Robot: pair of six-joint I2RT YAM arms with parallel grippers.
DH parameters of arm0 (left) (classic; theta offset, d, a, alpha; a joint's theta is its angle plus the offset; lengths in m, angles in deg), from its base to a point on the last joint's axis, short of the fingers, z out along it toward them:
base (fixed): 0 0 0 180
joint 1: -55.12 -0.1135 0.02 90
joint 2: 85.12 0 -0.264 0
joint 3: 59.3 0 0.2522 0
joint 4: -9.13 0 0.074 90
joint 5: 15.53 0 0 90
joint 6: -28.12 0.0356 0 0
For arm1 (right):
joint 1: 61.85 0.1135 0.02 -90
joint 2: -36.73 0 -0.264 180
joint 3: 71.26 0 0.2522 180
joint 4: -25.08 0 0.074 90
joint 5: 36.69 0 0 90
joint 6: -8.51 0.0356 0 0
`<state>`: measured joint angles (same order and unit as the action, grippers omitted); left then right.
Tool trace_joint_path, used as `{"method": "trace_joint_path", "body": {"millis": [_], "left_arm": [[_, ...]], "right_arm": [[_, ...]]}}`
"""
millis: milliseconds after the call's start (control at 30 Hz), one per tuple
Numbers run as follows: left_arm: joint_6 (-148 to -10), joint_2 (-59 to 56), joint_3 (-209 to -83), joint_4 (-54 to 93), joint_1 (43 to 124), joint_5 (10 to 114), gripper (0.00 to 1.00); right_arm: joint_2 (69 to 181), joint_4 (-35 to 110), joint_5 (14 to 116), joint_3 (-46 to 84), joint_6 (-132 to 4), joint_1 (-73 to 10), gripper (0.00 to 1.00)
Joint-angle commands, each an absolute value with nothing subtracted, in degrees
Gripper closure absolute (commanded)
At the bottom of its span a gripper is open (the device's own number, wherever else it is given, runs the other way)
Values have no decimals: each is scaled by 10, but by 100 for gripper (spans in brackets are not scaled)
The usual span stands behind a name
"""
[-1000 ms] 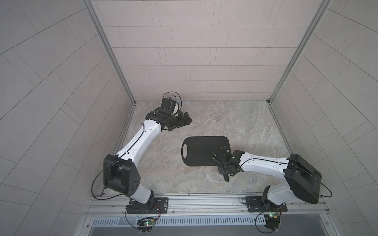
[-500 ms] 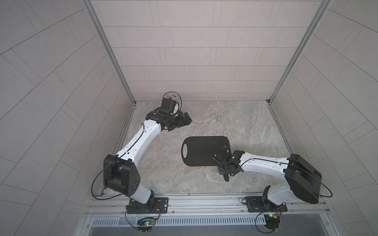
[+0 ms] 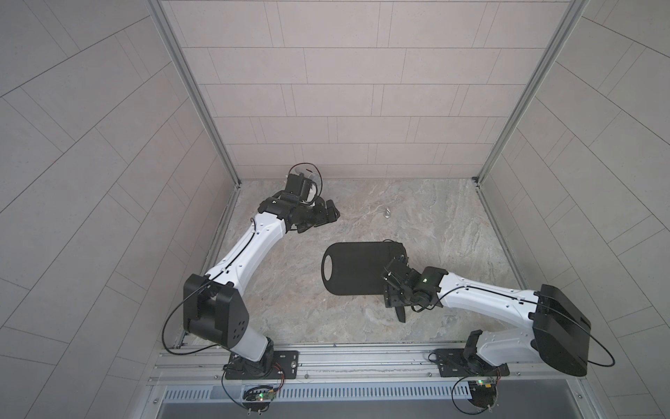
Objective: Align the knife with the edge of the cutting board
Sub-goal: Adjust the knife at the edge of the cutting board.
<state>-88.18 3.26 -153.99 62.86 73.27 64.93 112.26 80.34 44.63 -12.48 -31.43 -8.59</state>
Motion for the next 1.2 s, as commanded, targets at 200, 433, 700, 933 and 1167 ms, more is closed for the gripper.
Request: {"method": "trace_joint_path", "body": {"millis": [200,433,700,933,1167], "left_arm": [[-872,29,-1540,640,736,654,0],[-872,30,-1540,642,736,659,0],[-872,29,-1540,642,736,668,0],[-872,28,-1539,642,736,675,0],[-872,27,-1539,643,736,677,0]], "right_arm": [[1012,828,445,-104,-359,-113,0],[964,846,470,-101,-382,-167,0],[945,834,495,-126,-394,-210,0],[960,792,514,-166,-386,-218,0],[987,732,543,-207,-371,-218,1]]}}
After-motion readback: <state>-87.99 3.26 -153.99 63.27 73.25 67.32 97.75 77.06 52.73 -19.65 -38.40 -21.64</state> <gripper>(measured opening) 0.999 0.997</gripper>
